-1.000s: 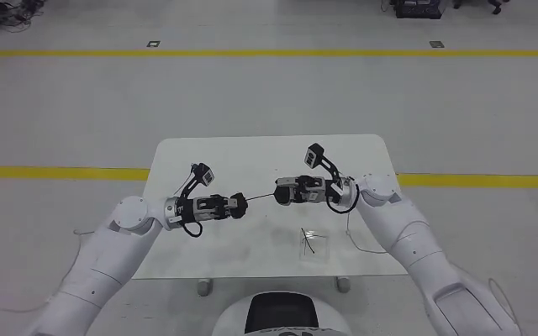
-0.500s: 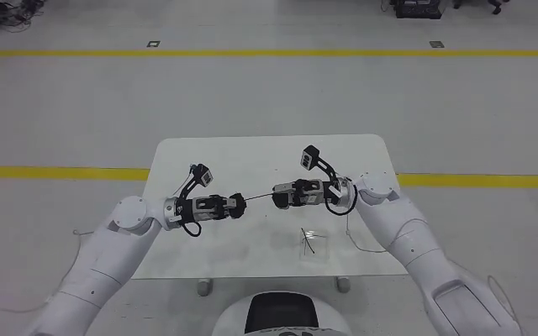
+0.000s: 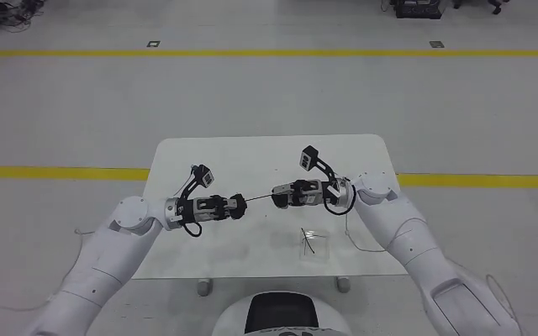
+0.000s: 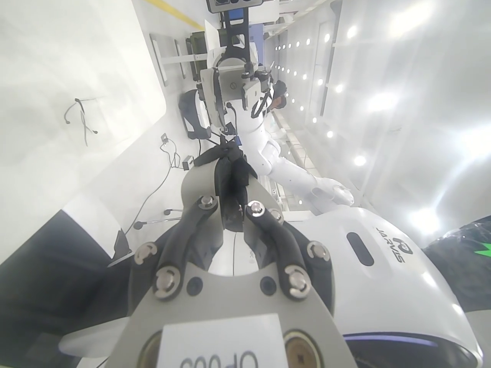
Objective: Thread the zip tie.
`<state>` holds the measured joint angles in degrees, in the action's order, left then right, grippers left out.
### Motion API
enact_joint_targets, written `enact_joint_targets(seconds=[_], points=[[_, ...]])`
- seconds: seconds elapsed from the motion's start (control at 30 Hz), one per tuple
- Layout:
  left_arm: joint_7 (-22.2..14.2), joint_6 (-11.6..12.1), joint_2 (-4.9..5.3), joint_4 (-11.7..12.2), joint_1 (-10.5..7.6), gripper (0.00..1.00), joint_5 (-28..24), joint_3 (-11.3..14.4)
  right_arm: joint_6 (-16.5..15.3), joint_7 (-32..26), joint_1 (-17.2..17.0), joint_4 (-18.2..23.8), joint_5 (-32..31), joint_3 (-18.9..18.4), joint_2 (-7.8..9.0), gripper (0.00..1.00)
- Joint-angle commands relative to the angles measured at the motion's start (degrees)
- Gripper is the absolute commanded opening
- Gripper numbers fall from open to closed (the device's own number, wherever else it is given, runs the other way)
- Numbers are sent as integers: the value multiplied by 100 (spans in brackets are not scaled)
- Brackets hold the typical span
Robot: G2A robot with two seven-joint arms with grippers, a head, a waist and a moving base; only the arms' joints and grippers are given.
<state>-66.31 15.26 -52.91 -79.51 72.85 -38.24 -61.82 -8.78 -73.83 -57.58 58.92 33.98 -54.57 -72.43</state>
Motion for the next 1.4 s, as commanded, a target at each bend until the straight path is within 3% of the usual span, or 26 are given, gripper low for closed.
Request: enact_joint_targets(seconds=[0.0, 0.2, 0.43, 0.53, 0.6, 1.37], points=[[-3, 4, -1, 3, -4, 0, 2, 3, -4, 6, 3, -15, 4, 1, -2, 16], [-10, -3, -4, 27, -26, 0, 8, 17, 18, 10, 20, -43, -13, 22, -7, 2], [-32, -7, -8, 62, -54, 0, -6, 31, 36, 26, 34, -59, -30, 49, -16, 0], [-46, -4, -10, 77, -65, 0, -12, 37, 40, 25, 45, -64, -30, 61, -21, 19], [-54, -1, -11, 86, -73, 0, -13, 40, 40, 27, 52, -69, -24, 69, -26, 24], [-81, 2, -34, 265, -170, 0, 10, 130, -64, 4, 118, -151, 55, 45, -46, 22]])
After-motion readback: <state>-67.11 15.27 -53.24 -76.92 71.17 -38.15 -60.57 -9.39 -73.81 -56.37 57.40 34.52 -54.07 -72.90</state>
